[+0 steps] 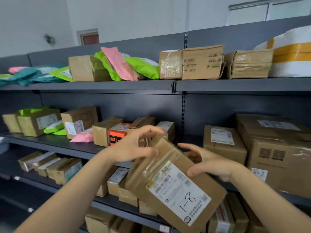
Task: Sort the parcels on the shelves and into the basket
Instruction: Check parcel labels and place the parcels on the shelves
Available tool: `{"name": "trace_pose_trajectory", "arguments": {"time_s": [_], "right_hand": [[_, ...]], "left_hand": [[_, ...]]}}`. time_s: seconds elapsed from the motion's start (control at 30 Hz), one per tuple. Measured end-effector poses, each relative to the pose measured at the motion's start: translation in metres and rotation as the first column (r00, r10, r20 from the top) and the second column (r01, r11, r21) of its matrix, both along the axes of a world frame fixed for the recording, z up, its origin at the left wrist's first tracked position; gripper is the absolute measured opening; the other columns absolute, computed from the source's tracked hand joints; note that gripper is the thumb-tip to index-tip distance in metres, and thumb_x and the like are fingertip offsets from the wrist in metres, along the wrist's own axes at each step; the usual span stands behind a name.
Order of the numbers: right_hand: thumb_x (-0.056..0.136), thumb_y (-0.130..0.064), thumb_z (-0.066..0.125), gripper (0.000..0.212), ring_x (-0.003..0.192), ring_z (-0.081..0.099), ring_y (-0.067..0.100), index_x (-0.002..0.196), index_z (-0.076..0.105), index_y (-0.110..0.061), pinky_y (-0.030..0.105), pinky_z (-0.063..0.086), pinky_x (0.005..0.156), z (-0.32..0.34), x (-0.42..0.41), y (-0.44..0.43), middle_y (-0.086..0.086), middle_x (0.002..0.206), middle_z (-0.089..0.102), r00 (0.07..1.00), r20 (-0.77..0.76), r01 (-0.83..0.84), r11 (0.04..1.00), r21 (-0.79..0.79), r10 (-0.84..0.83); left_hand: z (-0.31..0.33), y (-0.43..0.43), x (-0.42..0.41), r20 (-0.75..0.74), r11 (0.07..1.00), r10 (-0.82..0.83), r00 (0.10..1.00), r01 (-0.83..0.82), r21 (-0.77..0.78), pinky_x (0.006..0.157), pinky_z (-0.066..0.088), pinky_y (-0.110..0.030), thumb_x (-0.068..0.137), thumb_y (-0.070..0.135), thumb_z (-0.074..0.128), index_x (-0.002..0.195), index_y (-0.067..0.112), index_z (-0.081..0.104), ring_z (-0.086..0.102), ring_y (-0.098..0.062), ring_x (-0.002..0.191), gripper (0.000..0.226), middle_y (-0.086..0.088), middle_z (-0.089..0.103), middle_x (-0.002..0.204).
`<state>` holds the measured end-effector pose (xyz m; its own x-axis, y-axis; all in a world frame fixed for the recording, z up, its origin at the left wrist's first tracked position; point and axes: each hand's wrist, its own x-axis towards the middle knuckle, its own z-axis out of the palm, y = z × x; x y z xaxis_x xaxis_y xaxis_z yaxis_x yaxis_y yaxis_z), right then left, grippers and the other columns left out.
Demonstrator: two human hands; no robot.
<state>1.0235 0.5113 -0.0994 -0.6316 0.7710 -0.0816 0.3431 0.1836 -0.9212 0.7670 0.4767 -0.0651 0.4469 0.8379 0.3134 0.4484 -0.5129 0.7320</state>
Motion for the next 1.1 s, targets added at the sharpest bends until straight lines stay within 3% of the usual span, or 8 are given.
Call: {"name": "trace_pose_trajectory", "arguments": {"time_s": [0.13, 0.23, 0.37, 0.6, 0.73, 0.83, 1.0, 1.1], "right_hand": [[0.057, -0.021, 0.087, 0.089, 0.092, 0.068, 0.023, 0.134, 0.045, -0.034, 0.037, 0.056, 0.069, -0.009, 0.004, 0.0, 0.005, 0.112, 0.064, 0.932, -0.171, 0.307, 0.946, -0.102, -0.32], [0.057, -0.032, 0.082, 0.069, 0.091, 0.068, 0.027, 0.121, 0.057, -0.029, 0.039, 0.054, 0.072, -0.009, 0.005, 0.002, 0.005, 0.096, 0.073, 0.782, -0.349, 0.45, 0.855, -0.259, -0.517], [0.066, -0.037, 0.081, 0.052, 0.092, 0.068, 0.027, 0.113, 0.063, -0.023, 0.04, 0.054, 0.079, 0.002, -0.009, 0.015, 0.004, 0.094, 0.074, 0.567, -0.438, 0.562, 0.716, -0.413, -0.698], [0.082, -0.031, 0.069, 0.043, 0.075, 0.065, 0.021, 0.122, 0.058, -0.017, 0.026, 0.047, 0.051, 0.022, -0.047, 0.044, 0.006, 0.091, 0.069, 0.327, -0.426, 0.769, 0.5, -0.399, -0.844], [0.089, -0.029, 0.062, 0.036, 0.07, 0.062, 0.022, 0.12, 0.059, -0.012, 0.025, 0.048, 0.051, 0.033, -0.067, 0.065, 0.009, 0.088, 0.067, 0.378, -0.304, 0.837, 0.463, -0.291, -0.875], [0.088, -0.031, 0.063, 0.035, 0.078, 0.062, 0.025, 0.115, 0.061, -0.011, 0.031, 0.046, 0.061, 0.035, -0.079, 0.078, 0.01, 0.089, 0.067, 0.416, -0.187, 0.864, 0.451, -0.225, -0.89], [0.087, -0.015, 0.064, 0.021, 0.079, 0.064, 0.023, 0.108, 0.06, -0.013, 0.031, 0.05, 0.059, 0.026, -0.099, 0.088, 0.009, 0.091, 0.066, 0.449, -0.08, 0.88, 0.456, -0.137, -0.89], [0.089, -0.011, 0.061, 0.041, 0.108, 0.057, 0.029, 0.129, 0.053, -0.011, 0.036, 0.049, 0.09, 0.008, -0.099, 0.096, 0.011, 0.121, 0.059, 0.413, 0.073, 0.905, 0.418, 0.08, -0.908]], "left_hand": [[-0.022, 0.017, -0.011, -0.005, 0.964, 0.265, 0.964, -0.265, -0.016, 0.108, 0.036, -0.034, 0.07, 0.066, 0.066, 0.133, 0.041, 0.038, 0.037, -0.003, 0.131, 0.073, 0.02, 0.041, 0.139], [-0.042, 0.025, -0.01, 0.188, 0.932, 0.352, 0.917, -0.323, -0.166, 0.107, 0.036, -0.037, 0.07, 0.073, 0.056, 0.141, 0.038, 0.029, 0.037, -0.008, 0.13, 0.083, 0.013, 0.036, 0.144], [-0.064, 0.04, -0.001, 0.229, 0.901, 0.32, 0.919, -0.221, -0.374, 0.11, 0.035, -0.043, 0.074, 0.066, 0.051, 0.143, 0.041, 0.023, 0.035, -0.007, 0.125, 0.078, 0.016, 0.037, 0.131], [-0.071, 0.083, 0.025, 0.395, 0.9, 0.021, 0.918, 0.155, -0.408, 0.099, 0.048, -0.038, 0.082, 0.042, 0.068, 0.132, 0.038, 0.036, 0.055, -0.003, 0.112, 0.06, 0.018, 0.056, 0.122], [-0.07, 0.117, 0.012, 0.478, 0.901, 0.03, 0.878, 0.183, -0.393, 0.089, 0.054, -0.039, 0.081, 0.04, 0.069, 0.115, 0.05, 0.039, 0.054, -0.011, 0.115, 0.047, 0.017, 0.052, 0.12], [-0.08, 0.135, 0.006, 0.411, 0.923, 0.047, 0.91, 0.117, -0.366, 0.085, 0.056, -0.035, 0.082, 0.035, 0.07, 0.143, 0.035, 0.027, 0.05, -0.015, 0.12, 0.075, 0.007, 0.046, 0.133], [-0.102, 0.157, -0.002, 0.234, 0.962, 0.088, 0.968, -0.022, -0.273, 0.097, 0.05, -0.038, 0.086, 0.031, 0.067, 0.145, 0.039, 0.025, 0.048, -0.015, 0.12, 0.073, 0.002, 0.044, 0.137], [-0.103, 0.161, -0.006, 0.109, 0.992, 0.077, 0.991, -0.065, -0.109, 0.103, 0.042, -0.028, 0.088, 0.03, 0.064, 0.143, 0.036, 0.033, 0.047, -0.013, 0.123, 0.063, 0.002, 0.048, 0.138]]}}
